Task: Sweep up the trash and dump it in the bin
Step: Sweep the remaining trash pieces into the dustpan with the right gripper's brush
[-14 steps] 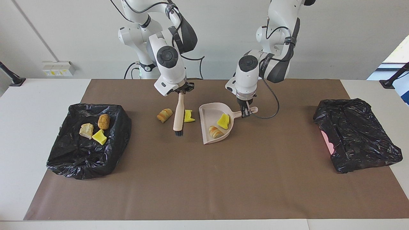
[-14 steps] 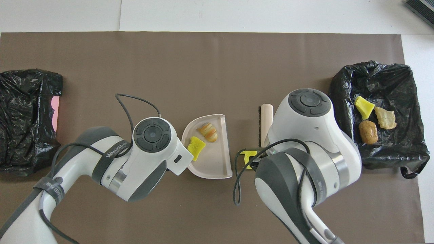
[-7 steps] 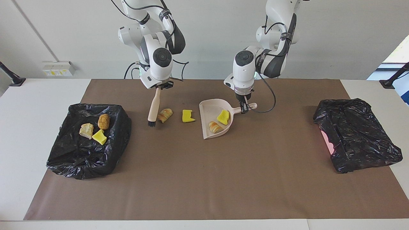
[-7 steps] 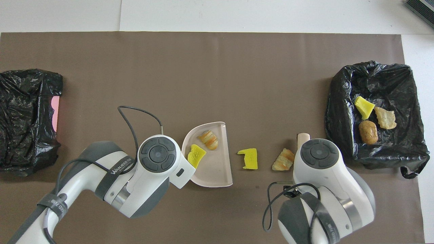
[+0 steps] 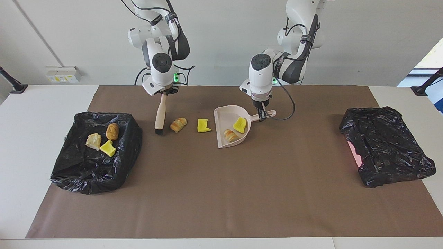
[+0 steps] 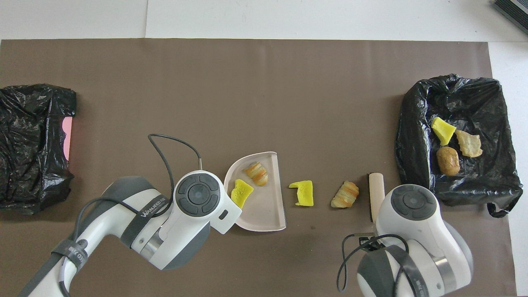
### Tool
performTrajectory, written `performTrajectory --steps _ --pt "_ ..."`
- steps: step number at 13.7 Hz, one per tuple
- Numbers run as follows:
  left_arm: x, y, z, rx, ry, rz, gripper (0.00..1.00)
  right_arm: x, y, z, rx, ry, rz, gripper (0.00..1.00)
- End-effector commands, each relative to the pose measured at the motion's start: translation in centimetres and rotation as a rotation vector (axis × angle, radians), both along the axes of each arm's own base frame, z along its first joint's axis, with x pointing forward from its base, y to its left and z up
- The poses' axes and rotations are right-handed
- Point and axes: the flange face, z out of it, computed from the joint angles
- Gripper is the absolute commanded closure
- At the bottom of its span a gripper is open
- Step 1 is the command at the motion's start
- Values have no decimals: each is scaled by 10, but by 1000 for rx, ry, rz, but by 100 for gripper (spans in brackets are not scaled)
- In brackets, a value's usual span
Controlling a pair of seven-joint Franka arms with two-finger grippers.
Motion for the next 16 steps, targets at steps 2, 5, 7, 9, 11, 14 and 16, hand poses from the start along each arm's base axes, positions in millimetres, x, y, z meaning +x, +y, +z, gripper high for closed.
performTrajectory --steps 2,5,7,9,11,14,16 --pt "-7 6 -2 10 -20 -2 100 1 41 -17 115 -26 14 100" --pt "-6 6 -3 9 -20 -2 100 18 89 -15 244 -17 -34 100" --pt "-6 6 -3 9 -20 -2 100 19 126 -5 322 -21 -38 100" --pt "-5 5 -3 2 -25 -1 100 19 152 3 409 -23 -69 100" --pt "-5 6 -4 1 -23 -2 100 17 180 12 508 -29 -99 100" --pt "-2 7 -4 -1 -22 -5 100 30 206 30 643 -17 -154 100" --pt "0 9 -4 -3 -22 -4 100 40 214 39 663 -23 -158 100"
